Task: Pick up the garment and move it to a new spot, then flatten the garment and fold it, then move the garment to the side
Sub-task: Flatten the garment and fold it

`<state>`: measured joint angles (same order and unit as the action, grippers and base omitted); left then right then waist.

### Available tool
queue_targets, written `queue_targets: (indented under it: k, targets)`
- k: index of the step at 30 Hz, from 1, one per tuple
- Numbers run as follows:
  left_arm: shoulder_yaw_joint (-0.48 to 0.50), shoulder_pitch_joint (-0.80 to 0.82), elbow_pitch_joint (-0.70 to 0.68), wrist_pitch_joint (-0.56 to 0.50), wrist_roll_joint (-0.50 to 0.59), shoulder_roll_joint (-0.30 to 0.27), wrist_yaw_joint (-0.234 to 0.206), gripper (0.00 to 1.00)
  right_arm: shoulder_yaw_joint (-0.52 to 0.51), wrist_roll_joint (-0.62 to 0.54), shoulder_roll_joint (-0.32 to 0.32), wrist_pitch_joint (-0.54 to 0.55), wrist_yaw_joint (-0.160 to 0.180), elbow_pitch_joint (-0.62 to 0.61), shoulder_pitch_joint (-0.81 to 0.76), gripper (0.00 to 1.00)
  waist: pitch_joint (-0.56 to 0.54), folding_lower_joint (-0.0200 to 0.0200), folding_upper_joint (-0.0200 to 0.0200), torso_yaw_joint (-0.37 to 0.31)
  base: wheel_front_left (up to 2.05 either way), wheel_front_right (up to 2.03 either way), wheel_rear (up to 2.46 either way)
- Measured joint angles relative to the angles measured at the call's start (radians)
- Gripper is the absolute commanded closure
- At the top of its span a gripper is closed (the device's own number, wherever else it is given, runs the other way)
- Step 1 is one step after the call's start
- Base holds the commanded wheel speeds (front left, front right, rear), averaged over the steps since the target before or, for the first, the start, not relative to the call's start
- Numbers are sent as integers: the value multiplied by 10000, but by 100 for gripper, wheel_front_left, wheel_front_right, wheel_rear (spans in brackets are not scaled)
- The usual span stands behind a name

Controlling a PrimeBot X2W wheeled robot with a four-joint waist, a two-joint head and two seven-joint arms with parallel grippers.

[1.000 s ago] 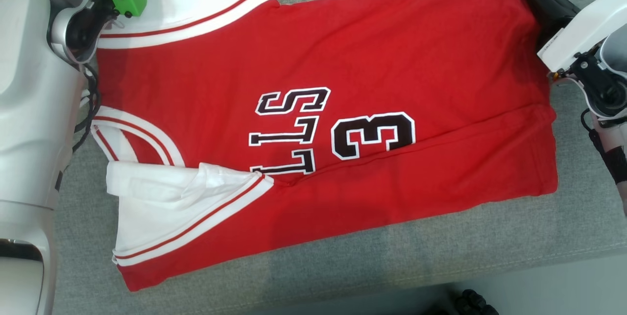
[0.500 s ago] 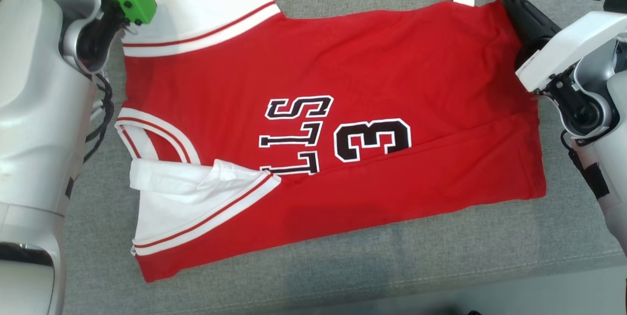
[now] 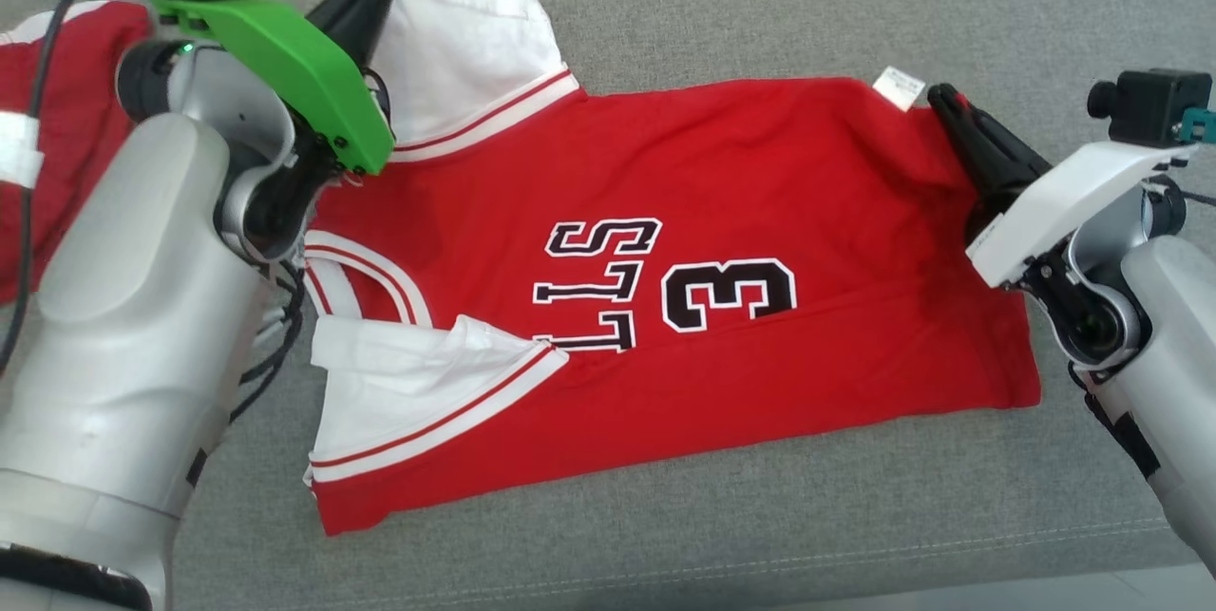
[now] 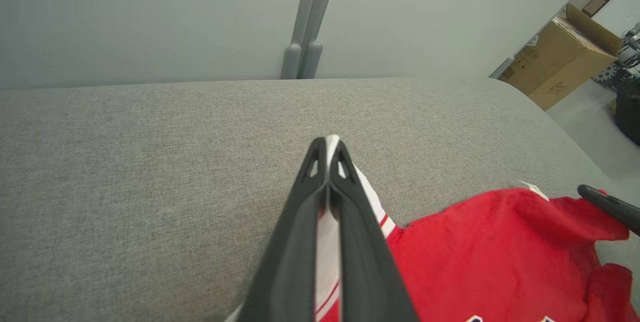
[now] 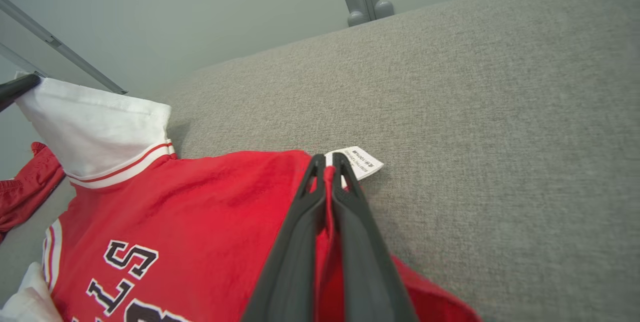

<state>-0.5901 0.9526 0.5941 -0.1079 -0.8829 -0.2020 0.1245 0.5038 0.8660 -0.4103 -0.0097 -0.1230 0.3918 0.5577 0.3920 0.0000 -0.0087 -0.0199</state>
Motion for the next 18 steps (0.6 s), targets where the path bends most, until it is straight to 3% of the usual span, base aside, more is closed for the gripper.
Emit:
queue_targets:
  k: [8,18]
  targets:
    - [-792,-1370,-1112,226,-627,-213,2,100,564,276,-556,-382,0,33,-902,100,-915,0,0,249,0,0,0]
    - [-1200,-2827,-2378,485,-1124,-1244,2,100,779,522,-1298,-1005,0,-31,-1408,100,-1737,0,0,648,0,0,0]
